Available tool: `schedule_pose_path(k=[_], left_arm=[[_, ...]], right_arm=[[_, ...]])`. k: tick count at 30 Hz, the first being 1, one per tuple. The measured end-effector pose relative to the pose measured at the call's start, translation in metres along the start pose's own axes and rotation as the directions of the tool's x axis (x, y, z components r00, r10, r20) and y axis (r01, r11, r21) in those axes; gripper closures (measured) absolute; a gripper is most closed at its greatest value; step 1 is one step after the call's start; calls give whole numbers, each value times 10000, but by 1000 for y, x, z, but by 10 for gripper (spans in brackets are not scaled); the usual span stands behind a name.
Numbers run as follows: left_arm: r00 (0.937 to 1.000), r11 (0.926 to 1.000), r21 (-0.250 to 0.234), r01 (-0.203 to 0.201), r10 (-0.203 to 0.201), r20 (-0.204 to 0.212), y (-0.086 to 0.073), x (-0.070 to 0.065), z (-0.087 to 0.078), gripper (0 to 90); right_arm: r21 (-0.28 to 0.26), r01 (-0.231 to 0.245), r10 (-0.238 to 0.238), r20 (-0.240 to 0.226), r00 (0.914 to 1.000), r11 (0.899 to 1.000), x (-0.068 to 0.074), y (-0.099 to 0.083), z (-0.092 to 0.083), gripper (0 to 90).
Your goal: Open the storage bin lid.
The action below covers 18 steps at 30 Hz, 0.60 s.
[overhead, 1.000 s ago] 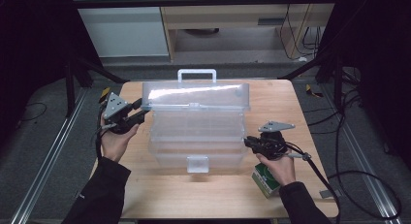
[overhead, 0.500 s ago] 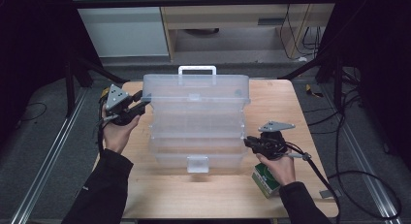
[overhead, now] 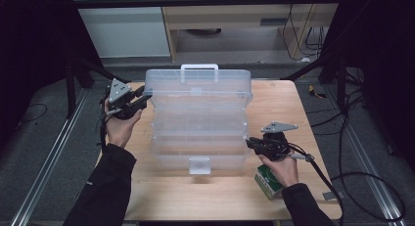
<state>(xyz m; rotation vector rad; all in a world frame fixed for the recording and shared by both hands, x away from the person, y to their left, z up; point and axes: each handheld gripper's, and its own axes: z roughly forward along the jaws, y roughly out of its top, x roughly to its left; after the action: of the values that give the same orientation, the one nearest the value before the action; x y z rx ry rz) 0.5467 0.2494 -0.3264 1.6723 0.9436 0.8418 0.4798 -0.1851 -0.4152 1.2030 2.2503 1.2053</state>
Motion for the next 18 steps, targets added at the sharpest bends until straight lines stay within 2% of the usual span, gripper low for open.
schedule_pose_path(k=[12,18], left_arm=[[9996,9999,-72,136,-138,-249,5,2,9,733],[9992,9999,38,150,-148,-378,9,3,14,745]], right_arm=[[13,-3,3,-19,10000,10000,0,0,0,780],[24,-33,33,-23,10000,10000,0,0,0,779]])
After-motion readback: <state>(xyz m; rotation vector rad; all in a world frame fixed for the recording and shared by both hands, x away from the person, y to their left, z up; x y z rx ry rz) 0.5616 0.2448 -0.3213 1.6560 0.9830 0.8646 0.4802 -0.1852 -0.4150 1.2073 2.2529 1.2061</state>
